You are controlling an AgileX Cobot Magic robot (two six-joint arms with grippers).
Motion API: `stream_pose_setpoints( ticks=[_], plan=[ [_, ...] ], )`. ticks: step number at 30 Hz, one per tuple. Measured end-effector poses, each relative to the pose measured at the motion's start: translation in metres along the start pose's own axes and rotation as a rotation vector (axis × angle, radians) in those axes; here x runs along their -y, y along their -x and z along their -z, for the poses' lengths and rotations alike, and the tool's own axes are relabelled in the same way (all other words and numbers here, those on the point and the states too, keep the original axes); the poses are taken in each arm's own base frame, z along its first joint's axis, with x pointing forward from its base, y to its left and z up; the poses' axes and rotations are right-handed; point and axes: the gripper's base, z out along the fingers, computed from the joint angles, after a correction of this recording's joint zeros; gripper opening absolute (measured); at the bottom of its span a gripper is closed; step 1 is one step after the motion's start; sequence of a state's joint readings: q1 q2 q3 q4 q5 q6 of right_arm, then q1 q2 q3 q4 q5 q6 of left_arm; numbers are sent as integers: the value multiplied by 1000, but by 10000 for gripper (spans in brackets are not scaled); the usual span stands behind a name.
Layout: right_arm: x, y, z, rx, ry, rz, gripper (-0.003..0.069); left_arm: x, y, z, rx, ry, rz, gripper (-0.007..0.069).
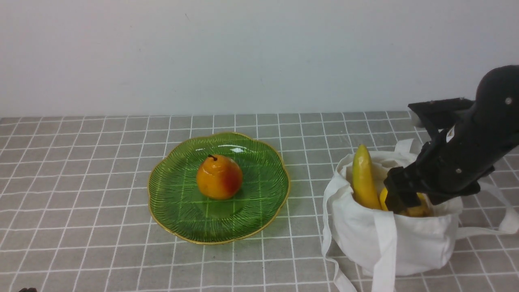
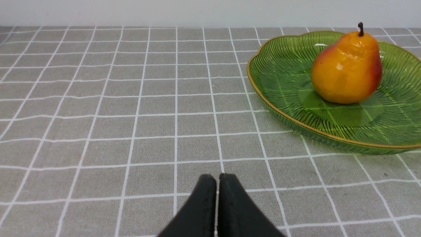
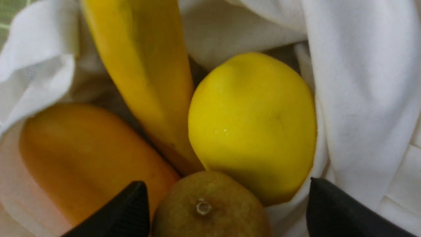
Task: Take the fruit out of the bag on the grey coffee tablecloth and place them on the plate.
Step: 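Reach for the kiwi in the white bag with the right gripper, then take the fruit out of the bag and place it in the dish with the right gripper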
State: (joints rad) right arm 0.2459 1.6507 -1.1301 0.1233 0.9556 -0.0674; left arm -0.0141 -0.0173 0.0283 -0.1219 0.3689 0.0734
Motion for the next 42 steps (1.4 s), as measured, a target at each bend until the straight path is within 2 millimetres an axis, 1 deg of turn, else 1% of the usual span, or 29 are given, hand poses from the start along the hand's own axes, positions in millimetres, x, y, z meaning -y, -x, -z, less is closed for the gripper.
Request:
stream_pose_setpoints(
  ticks=[1, 3, 4, 5, 8, 10, 12, 13, 15, 16, 17, 18, 20, 21, 23, 24, 25, 28, 29, 30, 31, 32, 33, 34, 35, 37, 39, 41, 42],
  plan=[
    [0, 0, 0, -3, 0, 0, 560, 0, 0, 0, 0, 0, 0, -8],
    [-1, -1, 0, -13, 1, 2, 481, 0, 0, 0, 0, 0, 0, -8],
    [-1, -2, 0, -22, 2, 3, 409, 0, 0, 0, 0, 0, 0, -8],
    [-2, -2, 0, -28, 3, 9, 360, 0, 0, 0, 0, 0, 0, -8],
    [-3, -3, 3, -35, 0, 25, 370, 0, 0, 0, 0, 0, 0, -8],
    [-3, -3, 12, -12, -6, 36, 372, 0, 0, 0, 0, 0, 0, -8],
    [-3, 3, 30, 51, -17, 48, 372, 0, 0, 0, 0, 0, 0, -8],
    [-4, 4, 34, 66, -18, 49, 372, 0, 0, 0, 0, 0, 0, -8],
    [-6, 14, 65, 183, -21, 57, 372, 0, 0, 0, 0, 0, 0, -8],
    [-7, 18, 74, 217, -20, 58, 372, 0, 0, 0, 0, 0, 0, -8],
    [-9, 22, 90, 277, -11, 56, 372, 0, 0, 0, 0, 0, 0, -8],
    [-10, 25, 98, 314, -2, 52, 372, 0, 0, 0, 0, 0, 0, -8],
    [-17, 33, 119, 400, 56, 28, 372, 0, 0, 0, 0, 0, 0, -8],
    [-19, 35, 123, 419, 78, 23, 372, 0, 0, 0, 0, 0, 0, -8],
    [-33, 41, 133, 471, 159, 31, 372, 0, 0, 0, 0, 0, 0, -8],
    [-43, 42, 134, 489, 207, 50, 372, 0, 0, 0, 0, 0, 0, -8],
    [-45, 43, 134, 490, 216, 49, 372, 0, 0, 0, 0, 0, 0, -8],
    [-78, 47, 125, 502, 316, 150, 372, 0, 0, 0, 0, 0, 0, -8],
    [-98, 48, 115, 493, 354, 204, 372, 0, 0, 0, 0, 0, 0, -8],
    [-106, 50, 107, 488, 367, 218, 372, 0, 0, 0, 0, 0, 0, -8],
    [-119, 52, 97, 484, 379, 248, 372, 0, 0, 0, 0, 0, 0, -8],
    [-123, 53, 93, 481, 383, 255, 372, 0, 0, 0, 0, 0, 0, -8],
    [-137, 57, 73, 474, 383, 278, 372, 0, 0, 0, 0, 0, 0, -8],
    [-141, 60, 62, 465, 380, 284, 372, 0, 0, 0, 0, 0, 0, -8],
    [-148, 63, 46, 464, 374, 287, 372, 0, 0, 0, 0, 0, 0, -8],
    [-153, 68, 21, 442, 360, 282, 372, 0, 0, 0, 0, 0, 0, -8],
    [-154, 71, -2, 412, 346, 275, 372, 0, 0, 0, 0, 0, 0, -8],
    [-154, 71, -18, 384, 338, 270, 372, 0, 0, 0, 0, 0, 0, -8],
    [-155, 71, -32, 356, 330, 272, 372, 0, 0, 0, 0, 0, 0, -8]
  ],
)
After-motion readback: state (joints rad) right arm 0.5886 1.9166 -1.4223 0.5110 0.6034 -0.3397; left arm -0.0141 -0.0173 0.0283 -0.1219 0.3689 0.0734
